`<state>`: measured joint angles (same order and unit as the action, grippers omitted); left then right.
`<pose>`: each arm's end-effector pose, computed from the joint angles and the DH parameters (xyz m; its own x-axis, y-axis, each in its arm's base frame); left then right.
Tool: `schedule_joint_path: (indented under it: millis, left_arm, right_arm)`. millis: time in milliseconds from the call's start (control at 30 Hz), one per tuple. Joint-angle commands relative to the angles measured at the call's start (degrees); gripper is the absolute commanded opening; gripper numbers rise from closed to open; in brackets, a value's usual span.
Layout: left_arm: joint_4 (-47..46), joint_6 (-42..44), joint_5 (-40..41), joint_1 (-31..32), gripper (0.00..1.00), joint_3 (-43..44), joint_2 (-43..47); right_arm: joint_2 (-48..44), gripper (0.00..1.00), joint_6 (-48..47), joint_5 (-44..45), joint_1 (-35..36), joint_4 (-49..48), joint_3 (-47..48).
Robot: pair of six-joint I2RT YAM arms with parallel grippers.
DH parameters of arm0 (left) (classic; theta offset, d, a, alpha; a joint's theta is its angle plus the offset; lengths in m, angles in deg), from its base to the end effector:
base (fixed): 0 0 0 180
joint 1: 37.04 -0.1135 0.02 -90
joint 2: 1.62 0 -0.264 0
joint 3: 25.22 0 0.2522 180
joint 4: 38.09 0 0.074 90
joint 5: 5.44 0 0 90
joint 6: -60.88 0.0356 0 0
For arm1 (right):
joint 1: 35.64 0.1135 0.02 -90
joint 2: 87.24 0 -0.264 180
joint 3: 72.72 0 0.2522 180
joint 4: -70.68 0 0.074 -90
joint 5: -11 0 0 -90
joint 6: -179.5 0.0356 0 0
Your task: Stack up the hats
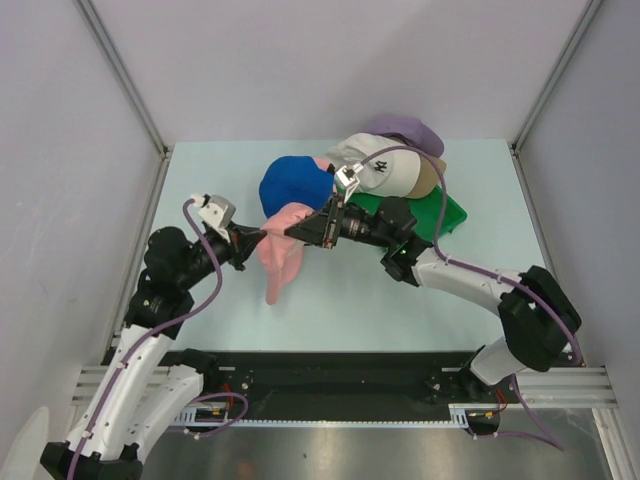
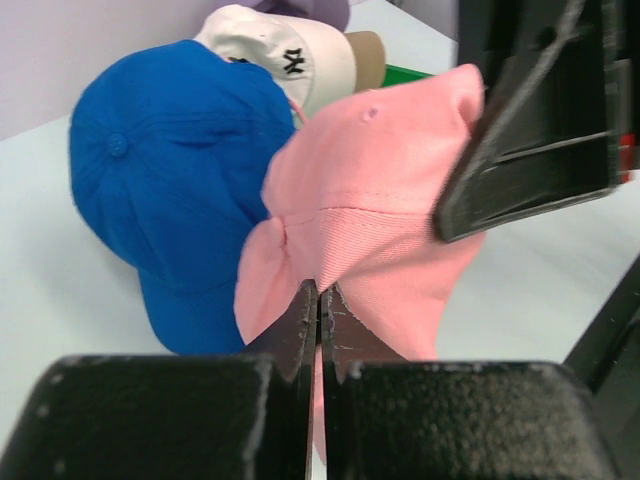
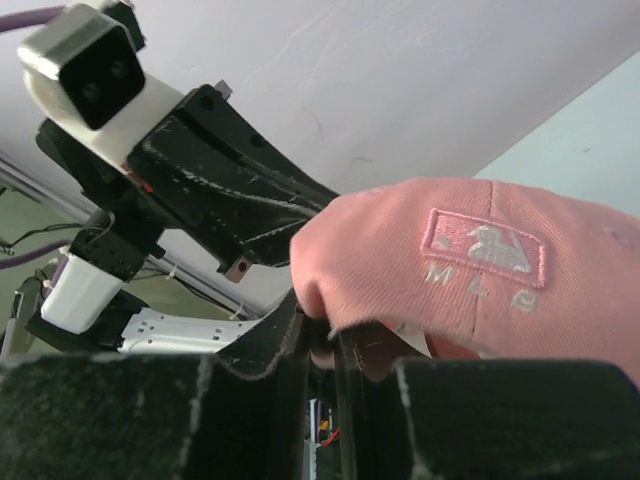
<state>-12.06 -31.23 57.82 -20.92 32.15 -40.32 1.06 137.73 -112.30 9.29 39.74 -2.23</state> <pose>0.1472 -0.0592 0.3457 -0.1479 0.0085 -0.9890 0.6717 0.7349 -0.0941 0.2363 0.2634 0.3238 -0.6154 0.2666 -0.7417 -0.7653 0.0230 0.6432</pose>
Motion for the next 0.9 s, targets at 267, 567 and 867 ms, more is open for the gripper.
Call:
schedule_joint_path:
  millis: [267, 567, 867]
  left_arm:
    - [-1.0, 1.2, 9.8, -2.1, 0.00, 1.8, 2.2]
    - [-2.6, 1.5, 4.8, -2.1, 0.00, 0.8, 4.9]
    - [-5.6, 1.0, -4.7, -2.1, 0.00, -0.4, 7.0]
  right_arm:
    - [-12.4, 0.23, -3.5, 0.1, -2.4, 5.2, -2.2]
    - [-8.0, 0.72, -2.2, 2.1, -1.4, 4.8, -0.7]
    - [-2.0, 0.89, -2.1, 1.3, 0.4, 0.8, 2.4]
